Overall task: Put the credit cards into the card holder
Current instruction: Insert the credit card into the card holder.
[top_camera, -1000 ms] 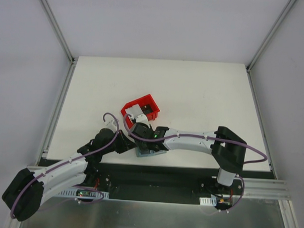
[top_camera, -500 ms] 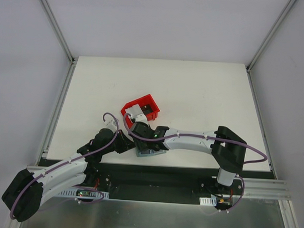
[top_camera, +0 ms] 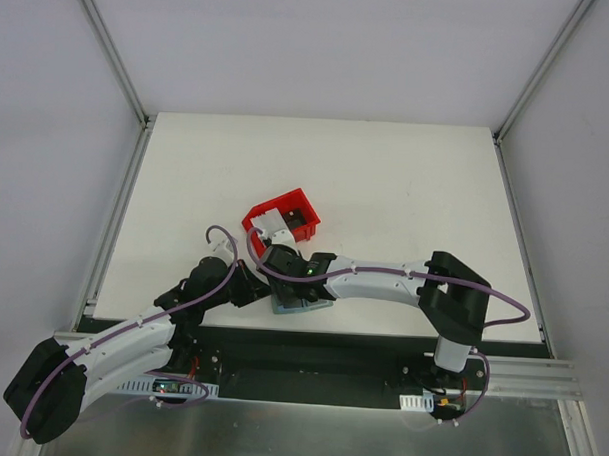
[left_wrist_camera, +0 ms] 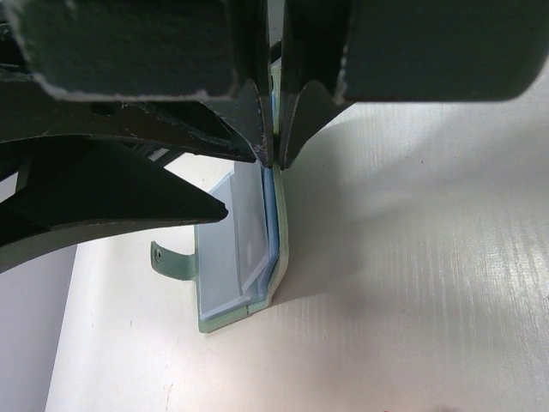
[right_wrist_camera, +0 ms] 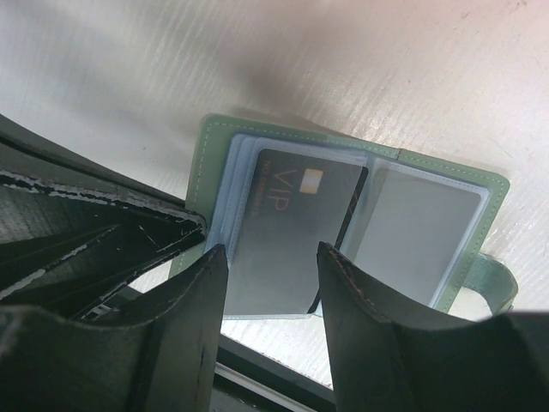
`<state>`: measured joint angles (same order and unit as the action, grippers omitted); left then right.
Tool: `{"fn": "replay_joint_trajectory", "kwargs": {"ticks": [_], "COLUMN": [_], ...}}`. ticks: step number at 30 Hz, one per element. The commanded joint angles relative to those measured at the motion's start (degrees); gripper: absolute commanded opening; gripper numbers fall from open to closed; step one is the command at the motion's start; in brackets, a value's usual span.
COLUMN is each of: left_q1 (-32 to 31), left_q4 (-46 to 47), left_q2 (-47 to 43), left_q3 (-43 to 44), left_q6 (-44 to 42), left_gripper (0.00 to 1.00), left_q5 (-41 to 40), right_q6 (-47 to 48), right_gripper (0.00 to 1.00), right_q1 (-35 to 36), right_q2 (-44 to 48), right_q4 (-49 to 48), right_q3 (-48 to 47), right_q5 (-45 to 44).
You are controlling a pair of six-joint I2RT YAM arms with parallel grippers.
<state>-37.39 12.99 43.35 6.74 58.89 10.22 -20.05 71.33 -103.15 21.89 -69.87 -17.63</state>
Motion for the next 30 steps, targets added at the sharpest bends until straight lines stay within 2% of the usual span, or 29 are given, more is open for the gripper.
{"fn": "replay_joint_trajectory", "kwargs": {"ticks": [1, 18, 30], "left_q1": [0.47, 0.47, 0.47], "left_q4": [1.07, 0.98, 0.54], "left_q2": [-0.55, -0.37, -0.02], "left_q3": [1.34, 1.17, -0.06], "left_q6": [-0.88, -0.89, -0.45], "left_gripper": [0.0, 0.0, 0.0], "left_q5": [0.42, 0.42, -0.37], "right_q6": [-0.16, 0.02, -1.21], "right_gripper": [0.49, 0.41, 0.33], "right_q1": [-0.05, 0.92, 0.13], "right_q2": [0.06, -0.21, 5.41], "right_q4": [2.36, 12.65, 13.53], "right_q3": [-1.85, -5.54, -1.07], "right_q5": [-1.62, -10.58, -13.13]}}
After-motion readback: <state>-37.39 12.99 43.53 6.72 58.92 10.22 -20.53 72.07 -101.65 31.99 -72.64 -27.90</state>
